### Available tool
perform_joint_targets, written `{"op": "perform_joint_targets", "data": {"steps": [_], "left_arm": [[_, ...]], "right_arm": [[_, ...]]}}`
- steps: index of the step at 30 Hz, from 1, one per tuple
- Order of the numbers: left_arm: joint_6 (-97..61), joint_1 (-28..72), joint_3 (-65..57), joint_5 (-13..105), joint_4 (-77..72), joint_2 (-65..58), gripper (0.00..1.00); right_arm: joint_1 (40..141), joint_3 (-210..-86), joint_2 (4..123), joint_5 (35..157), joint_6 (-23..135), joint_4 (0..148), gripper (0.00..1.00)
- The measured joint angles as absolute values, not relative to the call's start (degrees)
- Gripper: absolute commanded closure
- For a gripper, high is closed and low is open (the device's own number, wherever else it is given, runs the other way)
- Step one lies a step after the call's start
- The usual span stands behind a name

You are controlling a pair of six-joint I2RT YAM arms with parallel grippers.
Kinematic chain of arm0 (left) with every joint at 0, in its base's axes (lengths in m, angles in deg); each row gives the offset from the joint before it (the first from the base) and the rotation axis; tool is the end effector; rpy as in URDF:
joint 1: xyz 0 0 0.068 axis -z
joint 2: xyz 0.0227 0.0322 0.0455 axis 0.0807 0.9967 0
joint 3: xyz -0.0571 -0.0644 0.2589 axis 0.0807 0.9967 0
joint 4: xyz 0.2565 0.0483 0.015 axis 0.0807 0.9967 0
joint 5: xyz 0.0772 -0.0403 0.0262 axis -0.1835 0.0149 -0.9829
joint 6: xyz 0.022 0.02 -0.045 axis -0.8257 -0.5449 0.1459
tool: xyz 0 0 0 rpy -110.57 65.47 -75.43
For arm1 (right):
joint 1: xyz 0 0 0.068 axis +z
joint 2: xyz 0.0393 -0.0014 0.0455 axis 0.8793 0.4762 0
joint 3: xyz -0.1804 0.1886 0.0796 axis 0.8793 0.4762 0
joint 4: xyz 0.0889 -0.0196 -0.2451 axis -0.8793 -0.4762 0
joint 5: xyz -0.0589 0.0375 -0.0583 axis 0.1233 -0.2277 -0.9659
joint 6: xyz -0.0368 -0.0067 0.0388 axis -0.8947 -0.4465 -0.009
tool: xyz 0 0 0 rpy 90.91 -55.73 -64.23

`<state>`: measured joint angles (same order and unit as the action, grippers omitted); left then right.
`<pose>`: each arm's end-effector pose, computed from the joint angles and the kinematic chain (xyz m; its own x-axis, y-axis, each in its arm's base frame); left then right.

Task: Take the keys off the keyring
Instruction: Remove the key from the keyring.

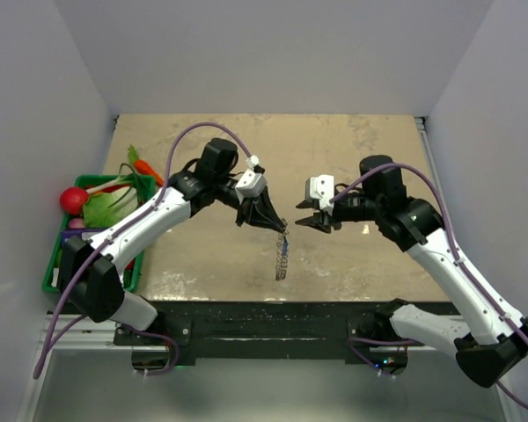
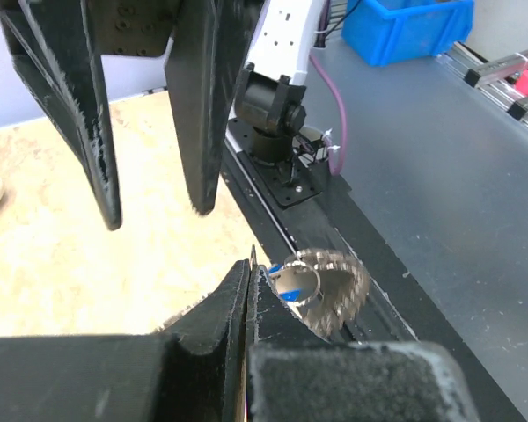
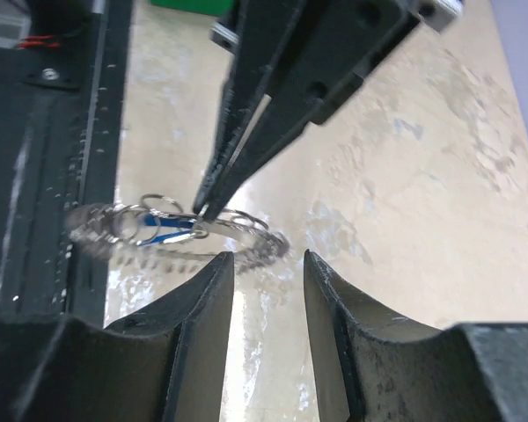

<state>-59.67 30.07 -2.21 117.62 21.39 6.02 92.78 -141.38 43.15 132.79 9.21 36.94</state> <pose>0.2373 -0.2070 0.3278 -0.0387 0.1320 -0.9905 0.8944 -0.4374 -0.0933 0.1674 0.1307 0.3884 0.2475 -0.3842 -0.8895 -0.9553 0.0564 -0.2902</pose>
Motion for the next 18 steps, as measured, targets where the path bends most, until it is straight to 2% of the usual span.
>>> {"op": "perform_joint_targets", "data": {"steps": [8, 18], "left_arm": [[-49.6, 30.0, -1.0, 111.6, 11.1, 5.9, 1.0], [-42.6, 28.8, 0.8, 109.2, 4.2, 5.8, 1.0]], "right_arm": [[94.3, -132.5, 41.0, 123.4, 15.4, 44.5, 0.57], [96.2, -129.7, 40.3, 123.5, 17.5, 47.5, 0.55]]}}
